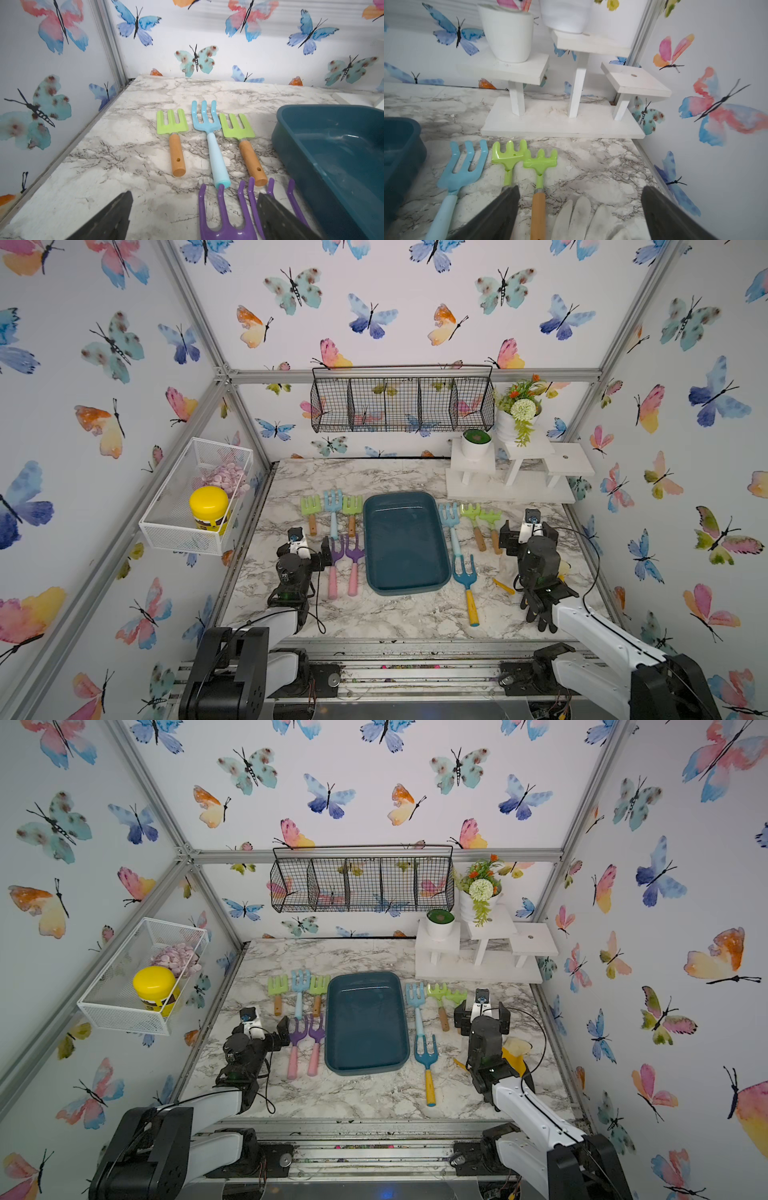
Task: Take the hand rake out of the storage box
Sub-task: Reset both arms
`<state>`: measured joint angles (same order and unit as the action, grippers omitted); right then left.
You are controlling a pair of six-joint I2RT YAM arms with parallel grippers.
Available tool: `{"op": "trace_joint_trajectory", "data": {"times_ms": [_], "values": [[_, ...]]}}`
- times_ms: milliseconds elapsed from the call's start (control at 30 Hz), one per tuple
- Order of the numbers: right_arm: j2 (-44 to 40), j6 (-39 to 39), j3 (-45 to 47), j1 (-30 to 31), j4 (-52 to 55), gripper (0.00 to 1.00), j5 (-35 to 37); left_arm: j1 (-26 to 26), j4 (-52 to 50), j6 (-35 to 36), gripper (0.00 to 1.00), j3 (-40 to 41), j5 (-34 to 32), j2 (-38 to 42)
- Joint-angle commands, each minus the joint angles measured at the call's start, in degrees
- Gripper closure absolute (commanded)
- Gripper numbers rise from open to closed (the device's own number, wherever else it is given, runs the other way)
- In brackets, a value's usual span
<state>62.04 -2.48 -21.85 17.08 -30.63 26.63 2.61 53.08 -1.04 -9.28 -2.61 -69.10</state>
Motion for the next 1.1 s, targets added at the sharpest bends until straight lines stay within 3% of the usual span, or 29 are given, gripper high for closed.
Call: {"op": "trace_joint_trajectory", "data": {"times_ms": [0,300,433,600,700,800,1067], "values": [[4.65,2.31,0.66,-2.14,-8.69,0.02,-7.26,-0.65,7.99,0.96,0.02,0.98,0.65,-2.84],[17.72,2.50,4.34,-7.90,-25.81,0.02,-10.35,-2.77,9.78,1.14,0.02,-2.44,6.02,-11.93],[21.96,5.81,6.00,-11.02,-30.57,0.02,-12.21,-2.64,8.49,1.27,0.02,-2.74,5.97,-11.52],[29.64,5.28,9.19,-11.63,-44.48,0.02,-13.35,-2.61,7.87,1.29,0.02,-2.85,5.67,-11.32],[27.30,5.96,7.54,-11.63,-36.89,0.02,-13.09,-2.53,7.85,1.26,0.02,-2.76,5.44,-11.32],[28.78,5.23,8.28,-11.63,-40.94,0.02,-12.83,-2.44,7.92,1.33,0.02,-2.76,5.26,-11.32],[27.78,5.43,7.86,-11.63,-38.27,0.02,-12.83,-2.04,7.80,1.50,0.02,-2.85,4.46,-11.32]]}}
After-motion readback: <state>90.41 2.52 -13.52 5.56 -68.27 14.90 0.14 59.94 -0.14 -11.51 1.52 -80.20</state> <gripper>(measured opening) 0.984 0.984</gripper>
